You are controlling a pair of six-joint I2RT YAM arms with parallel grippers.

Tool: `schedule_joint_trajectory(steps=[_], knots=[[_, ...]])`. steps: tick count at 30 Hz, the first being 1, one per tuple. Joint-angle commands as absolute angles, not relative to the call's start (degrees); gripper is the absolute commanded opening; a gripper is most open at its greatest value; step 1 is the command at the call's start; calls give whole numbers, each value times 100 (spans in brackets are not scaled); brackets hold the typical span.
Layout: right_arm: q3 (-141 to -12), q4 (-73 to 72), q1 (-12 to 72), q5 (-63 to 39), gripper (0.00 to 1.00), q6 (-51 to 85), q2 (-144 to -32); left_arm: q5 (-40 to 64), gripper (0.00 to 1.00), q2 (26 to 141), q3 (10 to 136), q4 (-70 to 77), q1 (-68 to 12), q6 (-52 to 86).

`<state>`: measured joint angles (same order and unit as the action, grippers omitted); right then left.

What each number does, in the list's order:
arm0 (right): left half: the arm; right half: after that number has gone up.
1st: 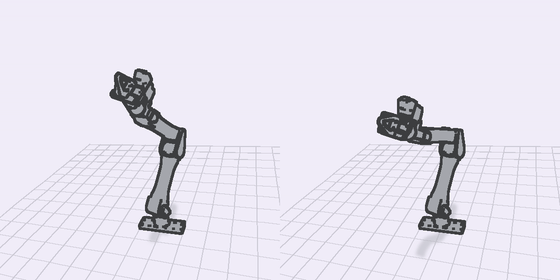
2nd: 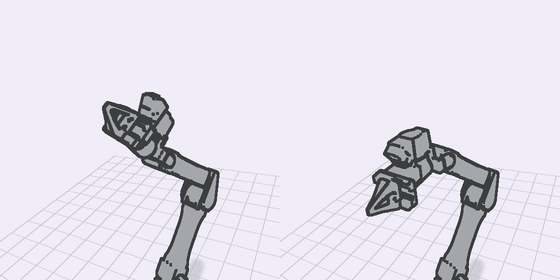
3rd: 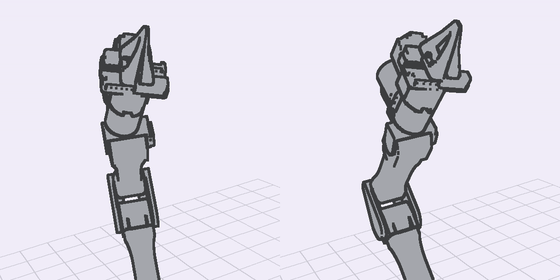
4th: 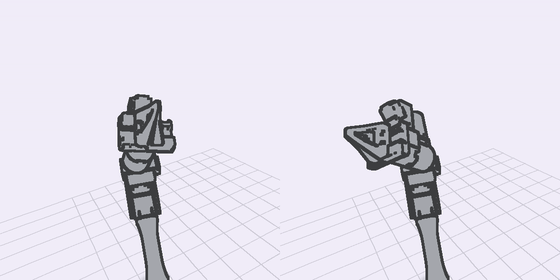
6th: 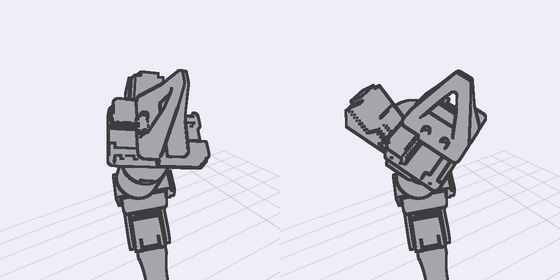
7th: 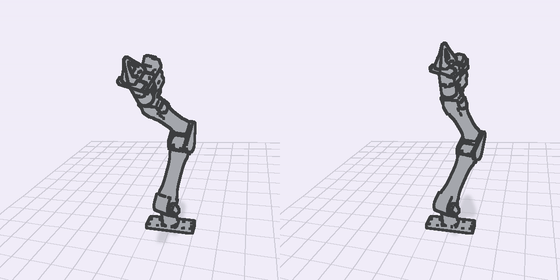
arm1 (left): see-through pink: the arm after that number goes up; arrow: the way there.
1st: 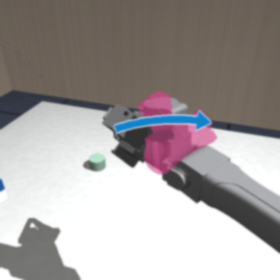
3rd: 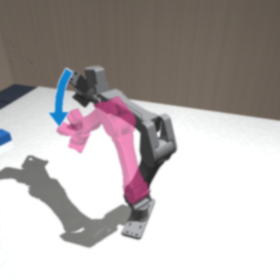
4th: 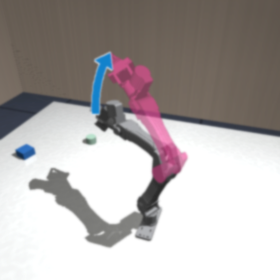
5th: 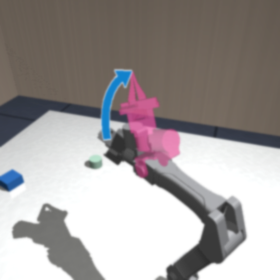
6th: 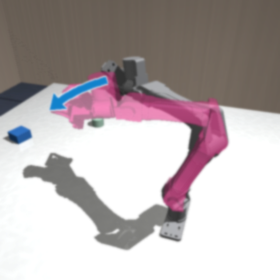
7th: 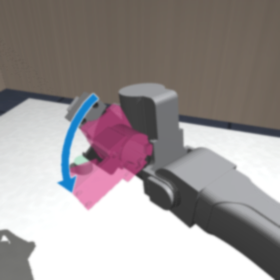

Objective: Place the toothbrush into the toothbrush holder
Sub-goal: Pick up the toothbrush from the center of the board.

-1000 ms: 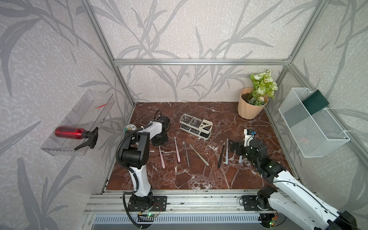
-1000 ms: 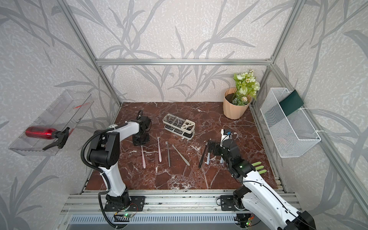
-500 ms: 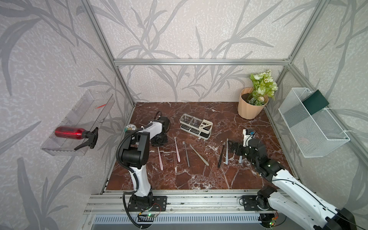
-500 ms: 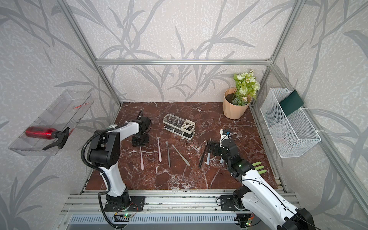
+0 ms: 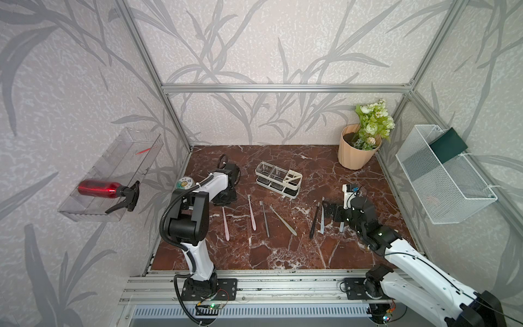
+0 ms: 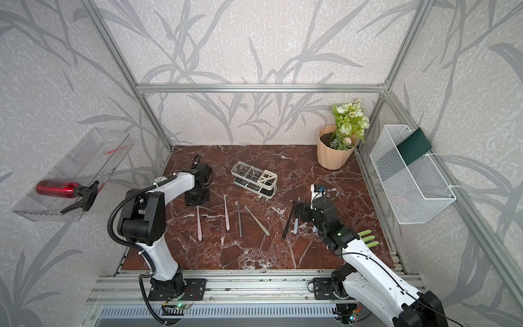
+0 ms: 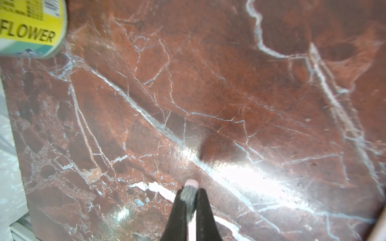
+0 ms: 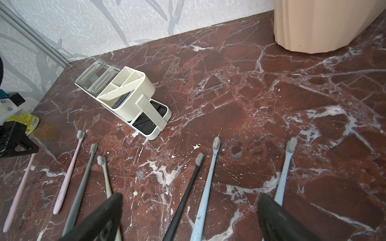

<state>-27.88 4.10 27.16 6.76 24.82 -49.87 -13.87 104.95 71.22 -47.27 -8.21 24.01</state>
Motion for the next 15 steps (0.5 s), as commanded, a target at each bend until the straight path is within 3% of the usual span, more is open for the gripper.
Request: schedule_joint_trajectory(steps=[1, 15], knots=[[-2845, 286, 2760, 577, 99, 2454, -5074, -1430, 0, 10267, 7110, -4801, -862, 2377], [-3161, -355, 3643, -652, 99, 1958, -6113, -1284, 0, 9747, 6982, -4807, -1109, 2352]])
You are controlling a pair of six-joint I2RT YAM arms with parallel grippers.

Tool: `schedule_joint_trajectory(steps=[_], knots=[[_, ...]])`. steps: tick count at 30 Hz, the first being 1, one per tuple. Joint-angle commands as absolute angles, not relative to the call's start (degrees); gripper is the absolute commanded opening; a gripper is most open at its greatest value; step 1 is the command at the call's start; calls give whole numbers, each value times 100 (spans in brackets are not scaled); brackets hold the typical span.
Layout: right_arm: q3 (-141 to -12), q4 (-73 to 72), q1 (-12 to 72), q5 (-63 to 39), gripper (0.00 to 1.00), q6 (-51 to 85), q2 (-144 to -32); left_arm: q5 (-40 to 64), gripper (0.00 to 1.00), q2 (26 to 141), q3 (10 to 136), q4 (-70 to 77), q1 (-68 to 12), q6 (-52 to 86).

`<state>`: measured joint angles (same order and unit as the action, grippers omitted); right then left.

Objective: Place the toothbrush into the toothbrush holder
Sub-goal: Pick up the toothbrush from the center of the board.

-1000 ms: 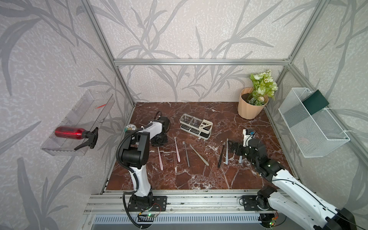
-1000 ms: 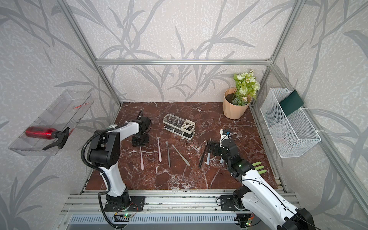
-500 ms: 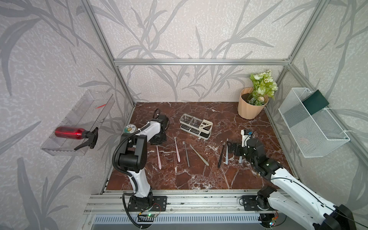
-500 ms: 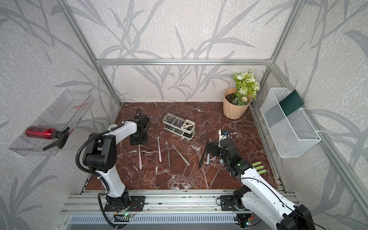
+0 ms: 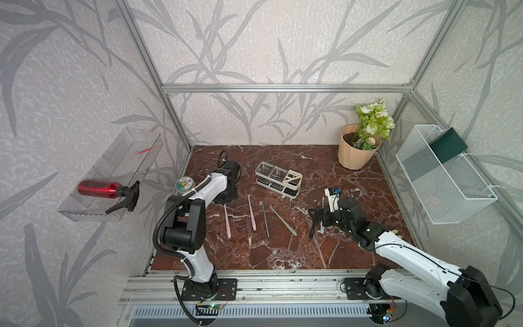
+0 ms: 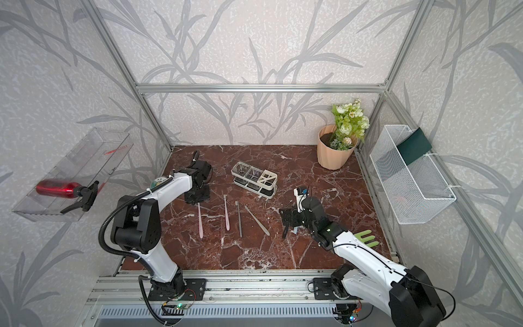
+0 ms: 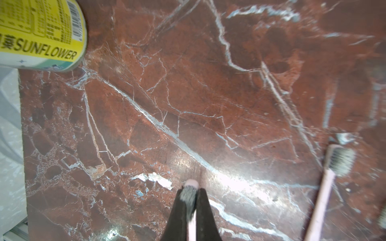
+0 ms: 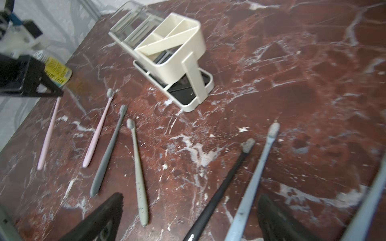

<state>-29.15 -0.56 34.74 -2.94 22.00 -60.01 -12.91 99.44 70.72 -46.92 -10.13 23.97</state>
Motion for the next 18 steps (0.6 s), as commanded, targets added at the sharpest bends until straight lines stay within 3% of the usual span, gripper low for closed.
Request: schedule_joint_trajectory(steps=[1, 8, 18], knots=[[-3185, -388, 3717, -705, 99, 1905, -6171, -1278, 0, 9726, 6979, -4808, -1137, 2355], [-3216, -685, 3961, -1191, 99, 1880, -6490, -1188, 0, 9638, 6978, -4851, -1374, 2402], [-3435, -551, 4281, -1095, 99, 1673, -6906, -1070, 0, 9643, 7033, -4858, -1441, 2438]])
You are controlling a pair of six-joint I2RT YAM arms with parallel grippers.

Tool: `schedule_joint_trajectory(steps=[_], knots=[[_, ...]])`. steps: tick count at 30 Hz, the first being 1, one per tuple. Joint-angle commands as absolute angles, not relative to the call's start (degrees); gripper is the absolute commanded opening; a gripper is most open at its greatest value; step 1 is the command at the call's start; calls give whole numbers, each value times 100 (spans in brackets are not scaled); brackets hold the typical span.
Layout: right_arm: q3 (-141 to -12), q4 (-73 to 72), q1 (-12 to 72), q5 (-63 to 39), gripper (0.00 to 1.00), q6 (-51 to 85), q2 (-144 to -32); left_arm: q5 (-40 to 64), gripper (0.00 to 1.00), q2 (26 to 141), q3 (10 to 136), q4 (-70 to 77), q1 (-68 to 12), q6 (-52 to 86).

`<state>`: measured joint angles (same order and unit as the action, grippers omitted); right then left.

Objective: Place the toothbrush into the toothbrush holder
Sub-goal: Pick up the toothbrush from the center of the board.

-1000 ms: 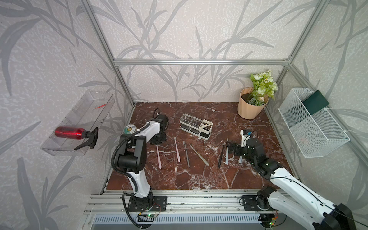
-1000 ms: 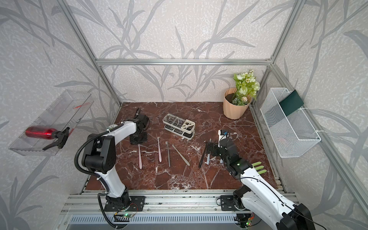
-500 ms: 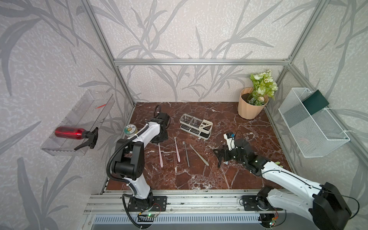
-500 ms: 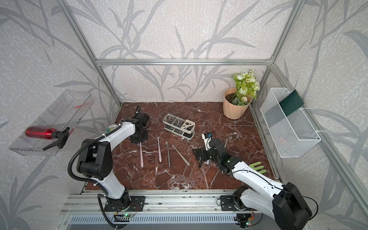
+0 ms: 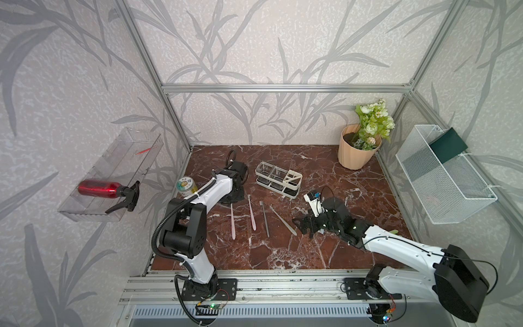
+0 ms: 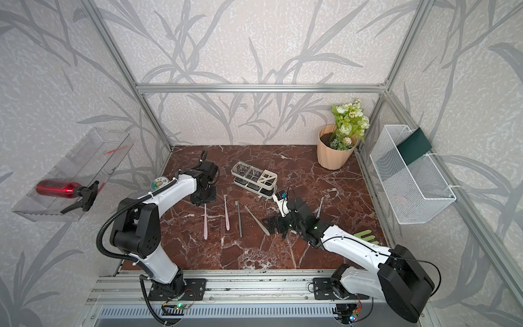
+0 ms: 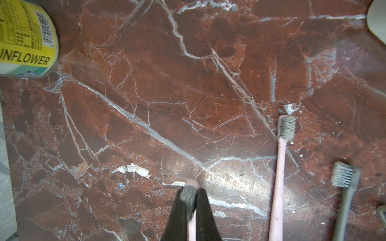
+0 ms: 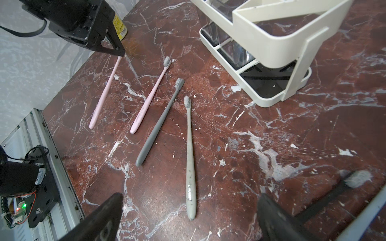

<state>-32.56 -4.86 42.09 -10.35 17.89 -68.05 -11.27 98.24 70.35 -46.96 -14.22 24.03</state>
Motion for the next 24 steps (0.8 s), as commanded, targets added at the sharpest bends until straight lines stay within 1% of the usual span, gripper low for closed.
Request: schedule_joint_trajectory(steps=[1, 11, 15, 24], knots=[[-3452, -593, 4318, -1159, 99, 1677, -6969, -1048, 0, 9626, 7046, -4868, -1450, 2450], [-3513, -1550, 4716, -2195, 99, 1986, -7762, -588, 0, 9308, 7082, -4843, -1699, 2798], [-3531, -1778, 4880, -2311, 99, 1989, -7889, -438, 0, 9208, 7112, -4803, -1891, 2994], [-3599, -2008, 5161, -2238, 100, 1934, -8153, -6, 0, 9058, 7346, -4585, -2513, 3617]])
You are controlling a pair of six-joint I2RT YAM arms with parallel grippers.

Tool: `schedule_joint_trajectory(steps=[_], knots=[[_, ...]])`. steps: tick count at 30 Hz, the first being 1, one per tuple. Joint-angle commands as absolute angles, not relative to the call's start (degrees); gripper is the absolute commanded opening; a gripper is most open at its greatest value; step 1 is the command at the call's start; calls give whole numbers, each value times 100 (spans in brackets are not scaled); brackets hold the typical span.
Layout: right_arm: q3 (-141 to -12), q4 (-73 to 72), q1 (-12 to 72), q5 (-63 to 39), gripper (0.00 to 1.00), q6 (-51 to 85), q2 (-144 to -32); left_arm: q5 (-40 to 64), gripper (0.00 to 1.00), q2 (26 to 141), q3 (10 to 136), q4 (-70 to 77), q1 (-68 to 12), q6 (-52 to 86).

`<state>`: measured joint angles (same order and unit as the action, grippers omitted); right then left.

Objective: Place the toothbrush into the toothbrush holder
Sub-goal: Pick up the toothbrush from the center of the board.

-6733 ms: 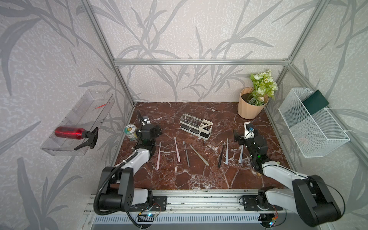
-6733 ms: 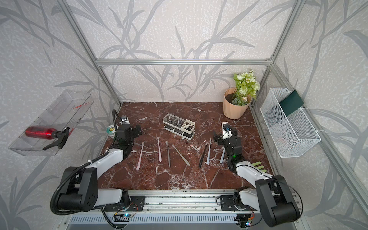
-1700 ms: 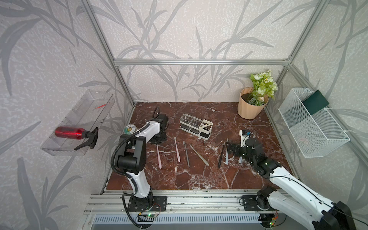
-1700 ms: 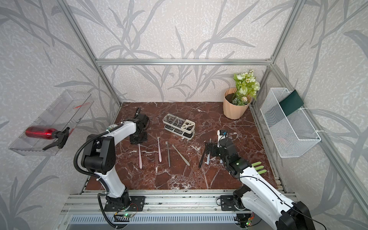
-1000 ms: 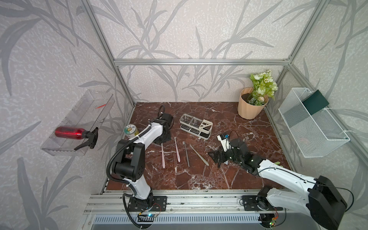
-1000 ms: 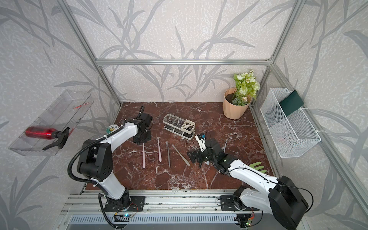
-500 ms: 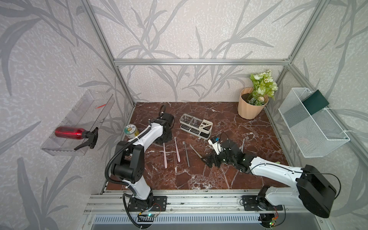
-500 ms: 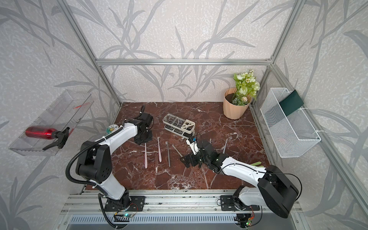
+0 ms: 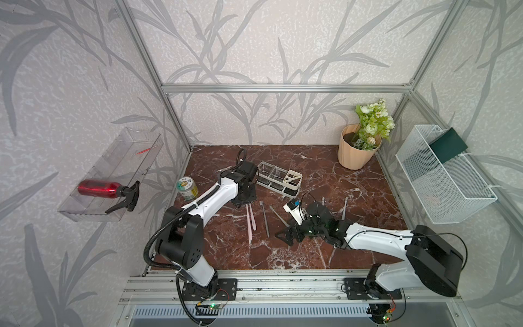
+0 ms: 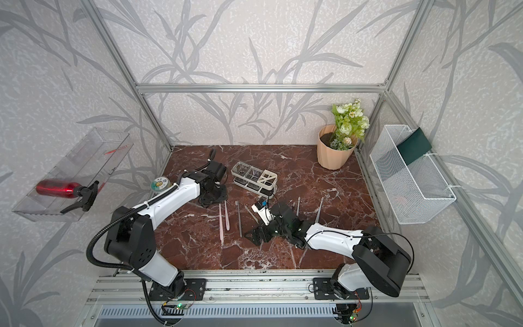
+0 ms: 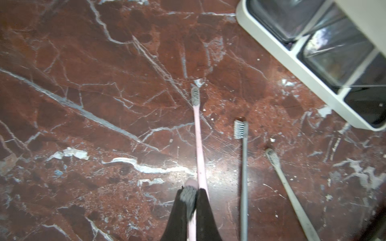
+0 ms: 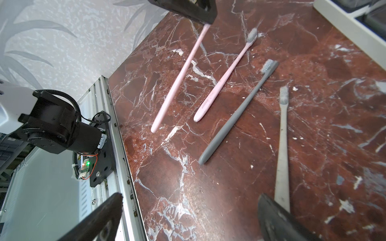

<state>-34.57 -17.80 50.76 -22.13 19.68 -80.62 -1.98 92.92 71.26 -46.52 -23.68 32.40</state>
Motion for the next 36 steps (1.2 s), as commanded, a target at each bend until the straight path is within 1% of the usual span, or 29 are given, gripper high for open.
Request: schedule_joint_trajectory(steps=[1, 13, 21, 23, 27, 32, 36], knots=[[-3603, -2038, 5183, -2237, 100, 1934, -8188, 45, 0, 9042, 7364, -4528, -2578, 3691], [-3623, -2328, 5379, -2180, 92, 1985, -8358, 296, 0, 8983, 7510, -4199, -3162, 4266], [-3707, -2385, 5421, -2268, 76, 2051, -8590, 403, 0, 8910, 7480, -4078, -3262, 4451], [-3757, -2375, 5432, -2285, 69, 2051, -8656, 420, 0, 8875, 7454, -4039, -3294, 4490], [-3727, -2382, 5431, -2191, 61, 2064, -8608, 456, 0, 8828, 7384, -4015, -3305, 4518], [-3708, -2424, 5431, -2174, 46, 2098, -8612, 501, 0, 8768, 7287, -3974, -3309, 4535], [-3722, -2408, 5432, -2171, 41, 2104, -8646, 503, 0, 8761, 7277, -3988, -3305, 4537]])
